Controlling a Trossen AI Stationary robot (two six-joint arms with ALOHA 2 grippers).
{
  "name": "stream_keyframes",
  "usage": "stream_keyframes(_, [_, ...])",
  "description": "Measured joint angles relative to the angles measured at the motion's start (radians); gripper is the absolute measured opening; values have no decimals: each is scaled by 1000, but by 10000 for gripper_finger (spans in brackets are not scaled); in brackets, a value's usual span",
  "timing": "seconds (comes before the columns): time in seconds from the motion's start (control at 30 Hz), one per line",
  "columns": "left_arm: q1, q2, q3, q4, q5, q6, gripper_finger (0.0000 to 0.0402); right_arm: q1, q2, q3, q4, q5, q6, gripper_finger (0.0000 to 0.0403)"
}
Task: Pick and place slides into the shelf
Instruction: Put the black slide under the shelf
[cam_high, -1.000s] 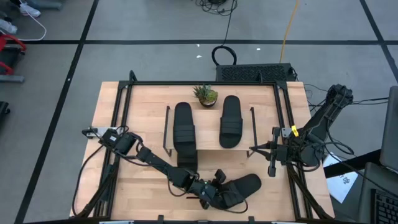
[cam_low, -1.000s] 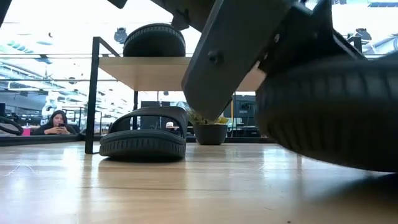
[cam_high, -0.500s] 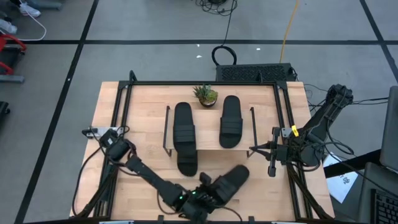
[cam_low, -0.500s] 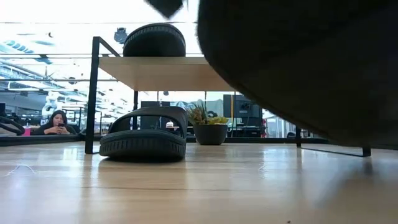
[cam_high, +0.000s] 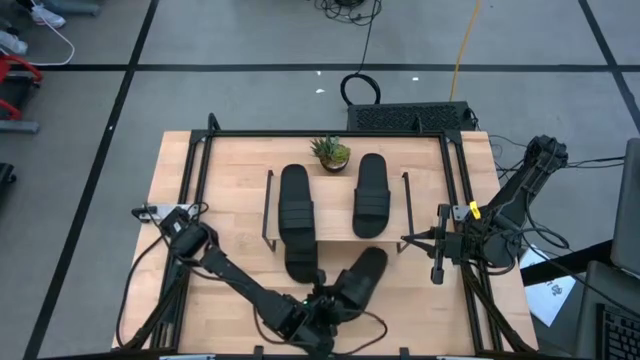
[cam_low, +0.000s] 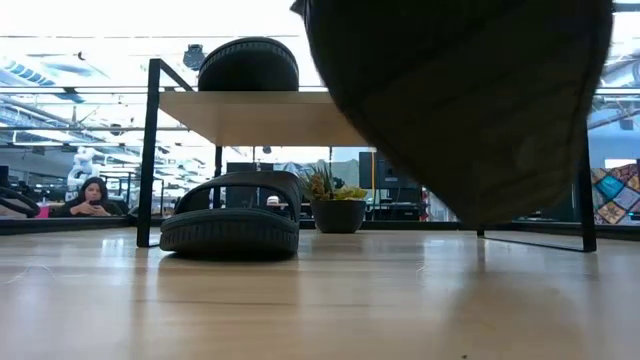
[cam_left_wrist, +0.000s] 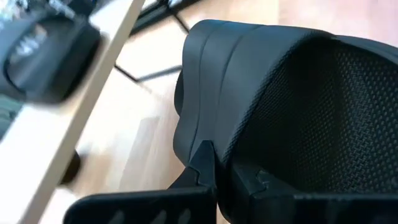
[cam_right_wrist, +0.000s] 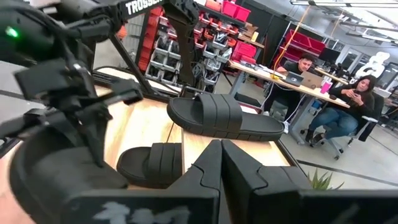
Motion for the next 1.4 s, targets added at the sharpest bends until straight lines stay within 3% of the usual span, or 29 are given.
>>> stream_keyframes(0.77, [170, 6, -11, -32, 48, -206, 0, 0, 0, 0, 4, 0, -22, 0])
stream_keyframes(1.03, [182, 63, -11, -54, 64, -205, 0, 0, 0, 0, 6, 0, -25, 0])
stream_keyframes(1.2, [189, 86, -9, -33, 111, -125, 0, 0, 0, 0, 7, 0, -25, 0])
stream_keyframes(1.4, [193, 87, -10, 62, 241, -31, 21, 0, 0, 0, 7, 0, -18, 0])
